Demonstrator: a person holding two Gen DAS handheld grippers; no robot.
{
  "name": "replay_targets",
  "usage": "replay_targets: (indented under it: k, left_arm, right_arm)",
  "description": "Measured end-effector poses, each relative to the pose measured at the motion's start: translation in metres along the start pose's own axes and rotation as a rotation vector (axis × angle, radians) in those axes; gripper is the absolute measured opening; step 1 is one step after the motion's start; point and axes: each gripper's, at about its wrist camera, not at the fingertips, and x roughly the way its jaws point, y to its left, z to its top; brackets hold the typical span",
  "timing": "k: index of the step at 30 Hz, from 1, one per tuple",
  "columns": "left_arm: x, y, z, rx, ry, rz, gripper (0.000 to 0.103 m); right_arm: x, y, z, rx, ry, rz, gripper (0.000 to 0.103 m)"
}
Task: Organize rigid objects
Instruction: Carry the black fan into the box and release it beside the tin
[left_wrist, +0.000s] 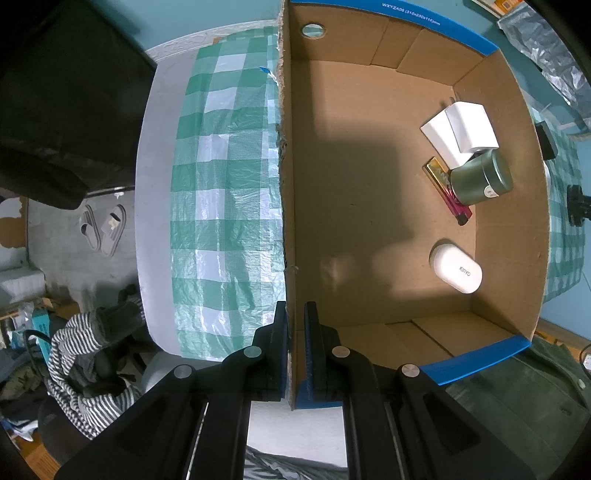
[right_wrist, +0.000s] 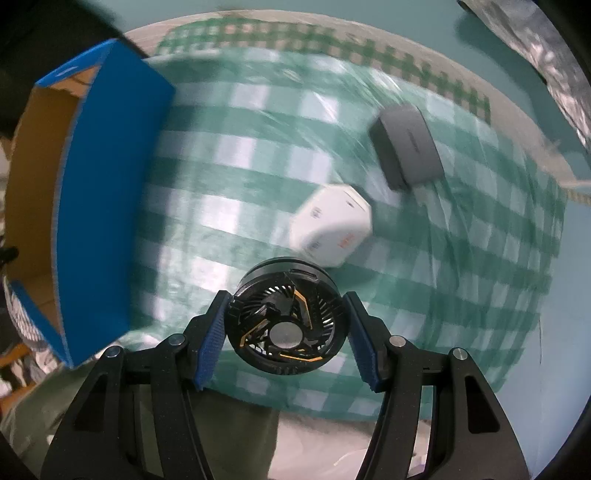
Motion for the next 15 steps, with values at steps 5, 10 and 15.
replay_targets:
  k: [5,10,15]
  left_arm:
    - [0.0,-0.001,0.0,-0.001,-0.001,-0.001,0.007]
    - [0.0,0.0,0.0,-0.006,-0.002,-0.005,0.007]
    - [-0.001,0.0,-0.001,-0.007,-0.003,-0.005,0.007]
  right_arm:
    - [-0.02,0.025,0.008,-0.075,-0.027,0.008,0.062]
    - [-0.033,0.053,0.013,-0.14,-0.046,0.013,0.062]
    - [-0.046,0.091,0.021,-0.22,-0.064,0.026,0.062]
